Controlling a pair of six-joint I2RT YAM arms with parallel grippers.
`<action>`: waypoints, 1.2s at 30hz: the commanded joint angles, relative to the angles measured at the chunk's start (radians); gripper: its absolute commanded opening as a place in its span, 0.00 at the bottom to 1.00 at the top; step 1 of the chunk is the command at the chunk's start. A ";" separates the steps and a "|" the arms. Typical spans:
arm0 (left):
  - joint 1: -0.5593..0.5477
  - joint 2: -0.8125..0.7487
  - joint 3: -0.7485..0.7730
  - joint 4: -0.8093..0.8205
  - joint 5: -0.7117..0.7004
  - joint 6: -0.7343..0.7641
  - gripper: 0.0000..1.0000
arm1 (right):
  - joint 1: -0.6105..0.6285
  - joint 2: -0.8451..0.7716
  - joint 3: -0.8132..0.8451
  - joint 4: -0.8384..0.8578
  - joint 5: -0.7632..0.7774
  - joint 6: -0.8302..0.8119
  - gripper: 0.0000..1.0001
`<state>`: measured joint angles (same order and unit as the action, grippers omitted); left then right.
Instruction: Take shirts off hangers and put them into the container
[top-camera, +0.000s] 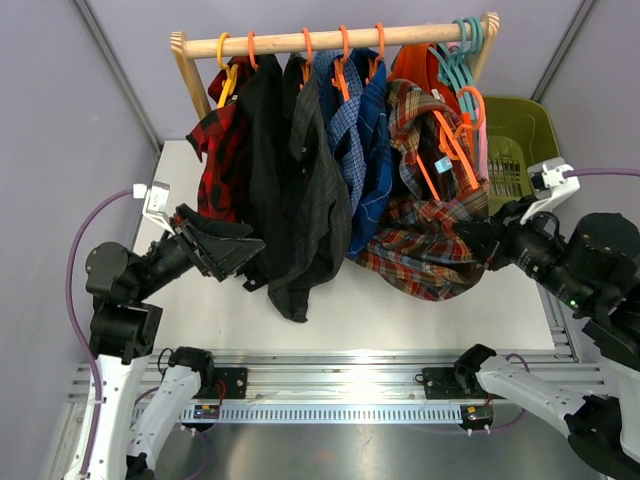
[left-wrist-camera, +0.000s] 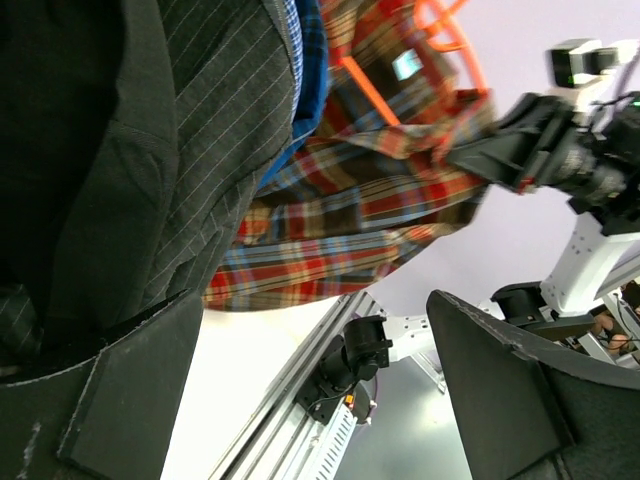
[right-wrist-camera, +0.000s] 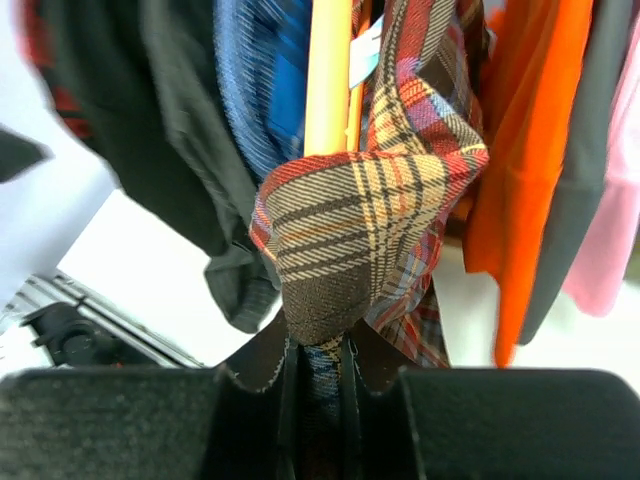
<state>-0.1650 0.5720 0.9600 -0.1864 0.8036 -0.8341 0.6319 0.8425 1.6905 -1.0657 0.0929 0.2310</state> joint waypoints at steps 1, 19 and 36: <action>-0.005 0.020 0.014 0.021 -0.010 0.026 0.99 | 0.003 -0.005 0.130 0.112 -0.105 -0.075 0.00; -0.439 0.238 0.287 -0.065 -0.270 0.199 0.99 | -0.351 0.030 0.430 -0.128 -0.383 -0.010 0.00; -1.065 0.532 0.479 -0.046 -0.799 0.464 0.99 | -0.512 -0.141 0.104 -0.270 -0.610 0.097 0.00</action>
<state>-1.1793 1.0657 1.3945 -0.3069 0.1379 -0.4519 0.1272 0.7044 1.8099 -1.3754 -0.4133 0.3008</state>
